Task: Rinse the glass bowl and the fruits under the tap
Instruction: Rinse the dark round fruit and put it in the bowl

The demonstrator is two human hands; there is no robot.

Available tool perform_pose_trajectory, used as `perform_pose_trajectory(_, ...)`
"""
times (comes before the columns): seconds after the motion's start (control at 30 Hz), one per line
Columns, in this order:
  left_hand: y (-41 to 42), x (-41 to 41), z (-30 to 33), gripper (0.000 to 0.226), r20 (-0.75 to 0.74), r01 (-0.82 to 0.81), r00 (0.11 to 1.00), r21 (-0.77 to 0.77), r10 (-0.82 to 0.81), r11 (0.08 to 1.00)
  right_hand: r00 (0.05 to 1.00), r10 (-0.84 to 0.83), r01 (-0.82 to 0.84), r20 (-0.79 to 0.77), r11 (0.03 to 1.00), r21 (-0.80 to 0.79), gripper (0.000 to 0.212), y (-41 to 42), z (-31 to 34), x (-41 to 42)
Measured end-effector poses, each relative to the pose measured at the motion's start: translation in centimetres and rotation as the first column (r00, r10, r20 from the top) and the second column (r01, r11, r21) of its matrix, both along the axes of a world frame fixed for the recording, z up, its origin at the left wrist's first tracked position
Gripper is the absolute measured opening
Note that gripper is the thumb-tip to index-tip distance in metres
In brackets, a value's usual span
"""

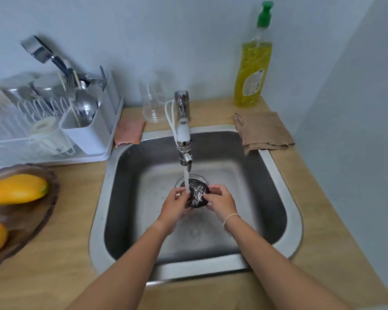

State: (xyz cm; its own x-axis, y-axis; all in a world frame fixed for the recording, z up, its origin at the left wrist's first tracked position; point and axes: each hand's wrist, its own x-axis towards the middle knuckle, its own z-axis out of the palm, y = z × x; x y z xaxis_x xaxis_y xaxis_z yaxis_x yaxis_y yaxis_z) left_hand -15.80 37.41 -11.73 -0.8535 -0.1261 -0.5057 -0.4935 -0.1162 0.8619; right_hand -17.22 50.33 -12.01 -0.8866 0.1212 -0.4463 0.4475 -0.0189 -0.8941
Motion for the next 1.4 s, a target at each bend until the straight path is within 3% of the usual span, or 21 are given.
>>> perform_pose_trajectory(0.17,-2.7,1.9,1.5,0.024,0.009,0.048,0.999,0.082,-0.049,0.996,0.990,0.106,-0.105,-0.092,0.994,0.011,0.031,-1.8,1.4,2.1)
perform_pose_trajectory(0.33,-4.1,2.9,2.4,0.027,0.037,0.098,0.994,0.085,-0.101,0.992,0.983,0.136,-0.131,-0.119,0.990,0.050,0.031,-2.4,1.8,3.2)
perform_pose_trajectory(0.5,-3.1,3.0,3.1,0.022,0.076,0.163,0.982,0.097,-0.170,0.982,0.985,0.160,-0.167,-0.070,0.981,-0.101,0.034,-2.0,2.2,3.4)
perform_pose_trajectory(0.67,-3.8,2.7,4.2,0.035,0.003,0.187,0.982,-0.001,-0.187,0.982,0.996,0.077,-0.084,-0.048,0.982,-0.172,0.037,-2.4,3.0,3.5)
perform_pose_trajectory(0.77,-4.0,2.6,4.2,0.029,-0.068,0.175,0.983,0.054,-0.171,0.983,0.996,0.091,-0.090,0.002,0.986,-0.140,0.044,-2.5,2.8,3.7)
perform_pose_trajectory(0.87,-4.0,2.2,4.7,0.029,-0.134,0.212,0.971,0.113,-0.197,0.971,0.998,0.067,-0.066,-0.001,0.984,-0.165,0.037,-2.3,3.0,3.6)
perform_pose_trajectory(1.0,-4.0,2.1,4.6,0.022,-0.116,0.221,0.971,0.123,-0.207,0.968,0.997,0.072,-0.080,-0.042,0.964,-0.252,0.033,-2.1,3.1,3.5)
perform_pose_trajectory(1.17,-4.1,1.9,3.8,0.026,-0.034,0.141,0.990,0.071,-0.139,0.987,0.987,0.072,-0.099,-0.142,0.976,-0.193,0.047,-1.9,2.8,3.5)
perform_pose_trajectory(1.3,-4.5,1.9,3.3,0.030,-0.045,0.133,0.990,0.044,-0.131,0.990,0.986,0.084,-0.095,-0.142,0.993,-0.072,0.035,-1.8,2.9,3.7)
perform_pose_trajectory(1.4,-4.7,1.7,3.1,0.020,-0.096,0.092,0.992,0.100,-0.082,0.991,0.993,0.081,-0.084,-0.090,0.996,-0.035,0.029,-1.9,2.8,3.7)
